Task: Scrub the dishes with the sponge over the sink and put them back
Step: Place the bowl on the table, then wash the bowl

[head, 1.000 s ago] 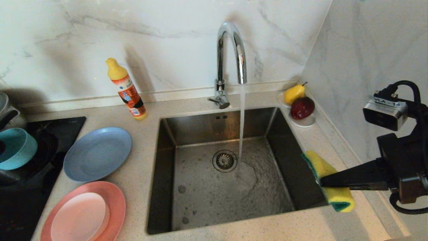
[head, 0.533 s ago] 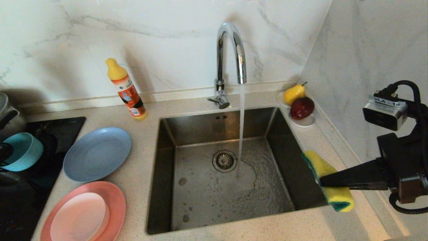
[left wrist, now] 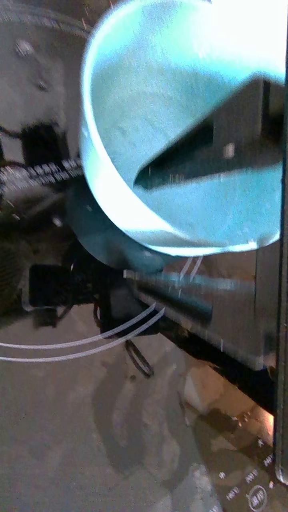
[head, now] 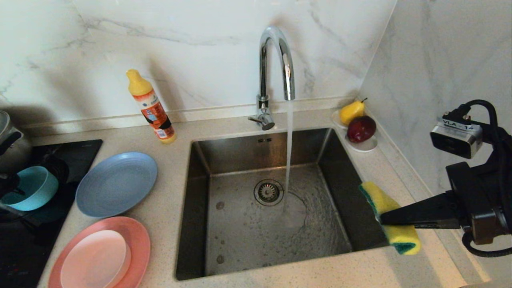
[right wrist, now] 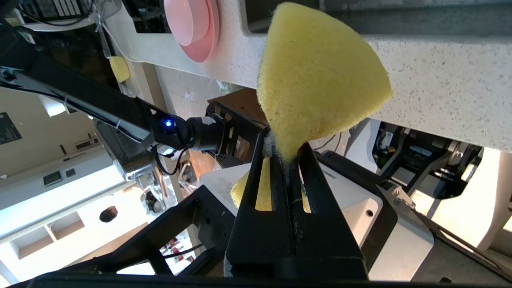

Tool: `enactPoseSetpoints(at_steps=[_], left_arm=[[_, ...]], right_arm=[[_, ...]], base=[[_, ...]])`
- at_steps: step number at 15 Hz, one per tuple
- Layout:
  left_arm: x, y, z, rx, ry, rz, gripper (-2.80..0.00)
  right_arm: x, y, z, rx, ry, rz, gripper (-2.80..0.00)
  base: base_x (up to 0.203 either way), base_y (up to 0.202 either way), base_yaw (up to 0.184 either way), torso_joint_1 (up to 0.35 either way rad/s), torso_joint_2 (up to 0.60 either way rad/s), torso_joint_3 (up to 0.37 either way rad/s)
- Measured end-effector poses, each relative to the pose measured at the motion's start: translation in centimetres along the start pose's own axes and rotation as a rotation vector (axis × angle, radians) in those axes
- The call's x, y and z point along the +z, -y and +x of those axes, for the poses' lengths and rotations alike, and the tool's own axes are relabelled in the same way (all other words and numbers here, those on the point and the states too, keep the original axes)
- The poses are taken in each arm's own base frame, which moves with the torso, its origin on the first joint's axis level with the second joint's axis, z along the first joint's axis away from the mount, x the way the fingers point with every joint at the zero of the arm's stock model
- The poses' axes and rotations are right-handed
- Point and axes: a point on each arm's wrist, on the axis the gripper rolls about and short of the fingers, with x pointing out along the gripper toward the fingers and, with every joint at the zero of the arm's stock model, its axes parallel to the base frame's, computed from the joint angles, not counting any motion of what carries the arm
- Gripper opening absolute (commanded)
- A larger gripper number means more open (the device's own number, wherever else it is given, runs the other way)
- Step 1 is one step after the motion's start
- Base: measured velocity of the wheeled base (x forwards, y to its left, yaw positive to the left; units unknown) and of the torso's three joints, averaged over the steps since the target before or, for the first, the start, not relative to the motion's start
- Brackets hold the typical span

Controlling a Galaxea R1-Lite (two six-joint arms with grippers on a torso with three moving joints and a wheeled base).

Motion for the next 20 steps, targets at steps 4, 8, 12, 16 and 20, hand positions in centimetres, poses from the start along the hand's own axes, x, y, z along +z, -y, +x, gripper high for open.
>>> enactPoseSetpoints(at_steps=[4,8,12,16,20], left_arm=[[0.1,0.8,-3.2,-0.042,-0.004,0.001,0.00],[-0.8,1.9,-11.4,-0.180,-0.017,0.050,-2.80],[-4.6,1.0,-17.3,-0.163,-0.088,0.268,-2.80],[-9.2,-1.5,-18.0,-0.109,-0.179,0.489,-2.80],[-15.5,-5.1,-17.2,-0.064,-0.360,0.674,0.00]], right_arm=[[0.0,0.1,0.2,-0.001,-0.003,-0.001,-2.80],[0.3,-0.1,0.2,0.007,0.003,-0.009,-2.80],[0.0,-0.1,0.2,0.005,0.000,-0.005,-2.80],[-0.2,0.0,0.0,0.002,-0.003,0.002,-2.80],[-0.3,0.0,0.0,0.000,-0.005,0.007,-2.80]], base=[[0.000,0.000,0.000,0.000,0.00,0.000],[0.000,0.000,0.000,0.000,0.00,0.000],[0.000,0.000,0.000,0.000,0.00,0.000],[0.000,0.000,0.000,0.000,0.00,0.000],[0.000,0.000,0.000,0.000,0.00,0.000]])
